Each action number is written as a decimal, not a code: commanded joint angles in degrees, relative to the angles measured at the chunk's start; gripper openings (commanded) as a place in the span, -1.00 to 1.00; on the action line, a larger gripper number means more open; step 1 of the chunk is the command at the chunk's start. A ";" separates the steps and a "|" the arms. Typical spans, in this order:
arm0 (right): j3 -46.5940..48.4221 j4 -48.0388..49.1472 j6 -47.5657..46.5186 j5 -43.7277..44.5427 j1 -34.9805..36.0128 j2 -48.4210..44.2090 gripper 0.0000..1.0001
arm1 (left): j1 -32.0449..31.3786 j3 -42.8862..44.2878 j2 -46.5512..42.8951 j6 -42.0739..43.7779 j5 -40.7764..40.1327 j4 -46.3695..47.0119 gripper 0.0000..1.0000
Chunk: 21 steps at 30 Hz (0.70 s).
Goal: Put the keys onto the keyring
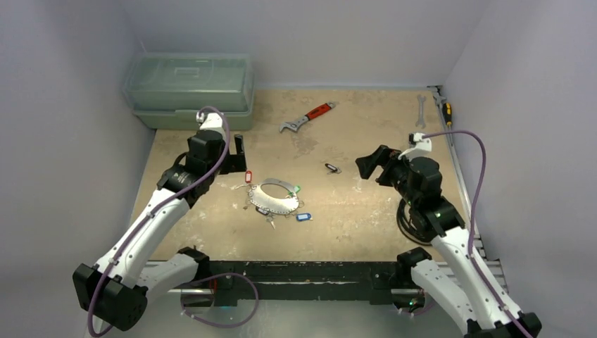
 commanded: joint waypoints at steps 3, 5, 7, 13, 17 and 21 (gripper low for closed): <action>2.49 1.07 -5.12 -4.91 0.10 4.21 0.98 | -0.07 -1.13 -3.96 1.83 -7.11 3.15 0.97; 2.72 1.13 -6.19 -5.60 0.11 4.39 0.98 | -0.07 -1.99 -5.14 2.20 -9.73 3.72 0.97; 3.53 0.90 -7.70 -6.44 0.10 5.27 0.98 | -0.07 -3.22 -6.08 2.88 -13.33 4.07 0.97; 6.75 -2.15 -10.37 -5.71 0.62 10.09 0.98 | 0.18 -6.78 -5.27 5.52 -14.90 9.49 0.97; 7.04 -2.96 -11.07 -4.61 2.03 12.66 0.98 | 3.30 -4.22 -1.07 6.77 -6.21 6.76 0.96; 5.93 0.33 -10.65 -5.31 4.08 14.89 0.98 | 4.66 -4.61 -0.52 7.91 1.32 7.07 0.92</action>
